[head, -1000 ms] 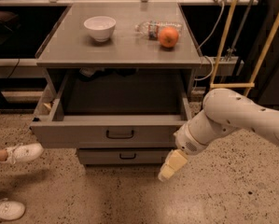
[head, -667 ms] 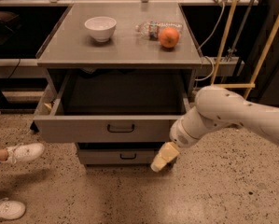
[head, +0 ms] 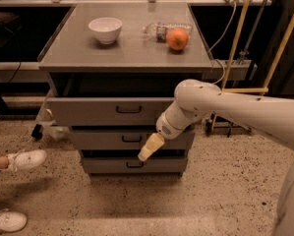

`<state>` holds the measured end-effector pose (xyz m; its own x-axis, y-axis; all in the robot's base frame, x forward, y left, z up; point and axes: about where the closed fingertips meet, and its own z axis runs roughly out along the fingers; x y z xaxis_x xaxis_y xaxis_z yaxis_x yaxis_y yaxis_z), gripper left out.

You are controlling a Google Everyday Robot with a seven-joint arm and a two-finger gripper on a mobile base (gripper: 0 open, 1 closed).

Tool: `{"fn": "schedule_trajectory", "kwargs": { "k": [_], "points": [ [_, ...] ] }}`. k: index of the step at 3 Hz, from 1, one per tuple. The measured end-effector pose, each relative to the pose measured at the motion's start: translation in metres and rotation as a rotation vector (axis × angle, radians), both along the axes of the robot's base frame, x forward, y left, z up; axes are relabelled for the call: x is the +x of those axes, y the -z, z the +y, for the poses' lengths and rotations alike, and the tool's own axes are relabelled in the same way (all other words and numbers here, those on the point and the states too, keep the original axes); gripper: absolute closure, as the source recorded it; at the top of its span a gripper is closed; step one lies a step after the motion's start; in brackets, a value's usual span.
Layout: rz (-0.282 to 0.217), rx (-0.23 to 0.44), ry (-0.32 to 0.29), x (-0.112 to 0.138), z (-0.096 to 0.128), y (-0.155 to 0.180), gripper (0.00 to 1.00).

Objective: Close top drawer

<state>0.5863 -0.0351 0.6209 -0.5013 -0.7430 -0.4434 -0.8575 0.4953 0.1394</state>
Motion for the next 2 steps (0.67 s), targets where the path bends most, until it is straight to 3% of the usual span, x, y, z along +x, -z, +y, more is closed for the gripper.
{"fn": "schedule_trajectory", "kwargs": {
  "k": [1,2],
  "points": [
    [0.0,0.0,0.0,0.0,0.0,0.0,0.0],
    [-0.014,0.011,0.019,0.028,0.002,-0.006,0.0]
  ]
}}
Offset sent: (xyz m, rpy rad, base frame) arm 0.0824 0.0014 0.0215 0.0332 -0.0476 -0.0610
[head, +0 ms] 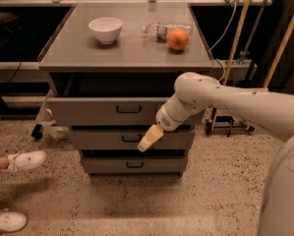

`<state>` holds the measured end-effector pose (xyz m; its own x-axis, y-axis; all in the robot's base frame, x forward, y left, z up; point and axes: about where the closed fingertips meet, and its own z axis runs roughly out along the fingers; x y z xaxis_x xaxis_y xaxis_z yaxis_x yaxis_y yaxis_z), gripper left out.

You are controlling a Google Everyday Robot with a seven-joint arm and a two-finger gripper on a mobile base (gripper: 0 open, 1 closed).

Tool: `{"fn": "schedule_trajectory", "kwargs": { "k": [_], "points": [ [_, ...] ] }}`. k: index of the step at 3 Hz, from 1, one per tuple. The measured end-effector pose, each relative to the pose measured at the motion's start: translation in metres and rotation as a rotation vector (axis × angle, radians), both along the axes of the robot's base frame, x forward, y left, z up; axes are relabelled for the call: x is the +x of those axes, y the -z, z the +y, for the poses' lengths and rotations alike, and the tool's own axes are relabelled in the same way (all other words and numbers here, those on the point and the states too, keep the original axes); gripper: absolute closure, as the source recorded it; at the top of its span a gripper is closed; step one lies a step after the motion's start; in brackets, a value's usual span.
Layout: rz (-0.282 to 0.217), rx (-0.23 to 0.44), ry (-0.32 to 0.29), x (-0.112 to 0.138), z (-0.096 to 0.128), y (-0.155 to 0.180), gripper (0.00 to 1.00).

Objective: Close top drawer

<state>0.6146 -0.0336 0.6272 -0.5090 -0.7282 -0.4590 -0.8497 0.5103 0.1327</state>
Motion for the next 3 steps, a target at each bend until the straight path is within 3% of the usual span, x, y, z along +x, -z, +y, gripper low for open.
{"fn": "schedule_trajectory", "kwargs": {
  "k": [1,3],
  "points": [
    [-0.039,-0.014,0.026,0.035,0.009,-0.024,0.0],
    [-0.082,-0.005,0.056,0.074,0.044,-0.054,0.0]
  ]
}}
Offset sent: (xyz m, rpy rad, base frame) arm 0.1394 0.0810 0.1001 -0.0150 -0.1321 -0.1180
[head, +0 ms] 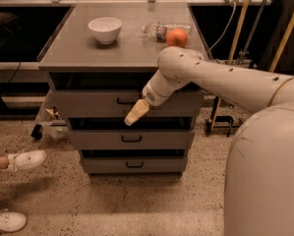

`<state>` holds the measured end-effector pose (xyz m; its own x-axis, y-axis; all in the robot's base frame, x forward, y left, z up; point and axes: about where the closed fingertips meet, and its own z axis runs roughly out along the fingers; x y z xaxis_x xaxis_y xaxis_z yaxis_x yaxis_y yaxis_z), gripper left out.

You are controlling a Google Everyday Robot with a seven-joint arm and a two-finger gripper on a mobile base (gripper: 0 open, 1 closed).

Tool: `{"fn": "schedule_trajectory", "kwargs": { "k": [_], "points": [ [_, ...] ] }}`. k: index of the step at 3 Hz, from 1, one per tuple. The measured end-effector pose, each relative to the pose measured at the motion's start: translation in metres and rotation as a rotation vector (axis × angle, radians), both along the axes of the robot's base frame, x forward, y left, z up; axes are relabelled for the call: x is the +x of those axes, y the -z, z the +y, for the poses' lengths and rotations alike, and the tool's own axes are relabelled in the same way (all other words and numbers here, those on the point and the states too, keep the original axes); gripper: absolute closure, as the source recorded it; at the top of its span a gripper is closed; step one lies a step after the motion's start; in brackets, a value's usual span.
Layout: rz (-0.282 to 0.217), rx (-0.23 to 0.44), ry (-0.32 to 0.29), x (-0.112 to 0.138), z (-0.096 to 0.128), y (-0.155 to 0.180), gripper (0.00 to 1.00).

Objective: Close top drawer

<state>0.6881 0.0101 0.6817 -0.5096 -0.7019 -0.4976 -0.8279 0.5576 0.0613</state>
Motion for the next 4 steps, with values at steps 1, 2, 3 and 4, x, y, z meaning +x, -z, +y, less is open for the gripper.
{"fn": "schedule_trajectory", "kwargs": {
  "k": [1,2,3,4],
  "points": [
    [0.0,0.0,0.0,0.0,0.0,0.0,0.0],
    [0.005,0.004,0.017,-0.01,-0.006,0.002,0.0],
    [0.024,0.022,0.079,-0.046,-0.033,0.01,0.0],
    [-0.029,0.14,0.244,-0.096,-0.059,-0.027,0.0]
  ]
}}
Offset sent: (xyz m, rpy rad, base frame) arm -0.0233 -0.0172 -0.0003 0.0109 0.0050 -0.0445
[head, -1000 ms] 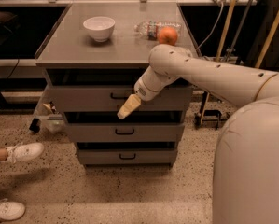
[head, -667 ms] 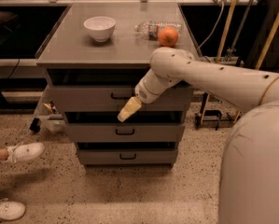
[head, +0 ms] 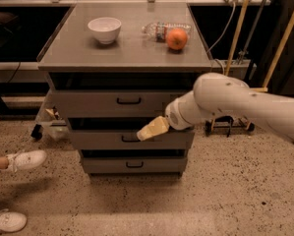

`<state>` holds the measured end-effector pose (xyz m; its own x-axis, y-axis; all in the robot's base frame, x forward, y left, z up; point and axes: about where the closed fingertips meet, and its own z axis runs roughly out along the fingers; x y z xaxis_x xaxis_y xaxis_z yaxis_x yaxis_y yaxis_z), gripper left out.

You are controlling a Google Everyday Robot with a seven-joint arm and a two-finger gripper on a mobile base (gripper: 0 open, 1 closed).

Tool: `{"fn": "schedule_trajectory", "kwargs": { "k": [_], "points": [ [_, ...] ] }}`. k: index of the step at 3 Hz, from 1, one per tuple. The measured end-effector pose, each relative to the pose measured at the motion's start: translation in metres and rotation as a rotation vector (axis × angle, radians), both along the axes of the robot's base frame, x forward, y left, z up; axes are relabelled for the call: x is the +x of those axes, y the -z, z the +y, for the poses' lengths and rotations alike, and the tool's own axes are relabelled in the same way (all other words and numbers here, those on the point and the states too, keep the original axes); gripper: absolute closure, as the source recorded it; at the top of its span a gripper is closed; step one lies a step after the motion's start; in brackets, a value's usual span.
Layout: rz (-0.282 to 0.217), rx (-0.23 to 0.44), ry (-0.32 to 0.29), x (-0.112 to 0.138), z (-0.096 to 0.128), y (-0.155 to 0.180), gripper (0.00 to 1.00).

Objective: Close top drawer

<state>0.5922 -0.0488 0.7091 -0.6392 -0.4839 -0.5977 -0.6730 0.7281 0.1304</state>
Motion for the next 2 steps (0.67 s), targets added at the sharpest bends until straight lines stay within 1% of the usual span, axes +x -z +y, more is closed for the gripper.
{"fn": "schedule_trajectory", "kwargs": {
  "k": [1,2],
  "points": [
    [-0.079,0.13,0.146,-0.059,0.008,-0.051,0.0],
    [-0.09,0.18,0.208,-0.086,0.013,-0.056,0.0]
  ]
}}
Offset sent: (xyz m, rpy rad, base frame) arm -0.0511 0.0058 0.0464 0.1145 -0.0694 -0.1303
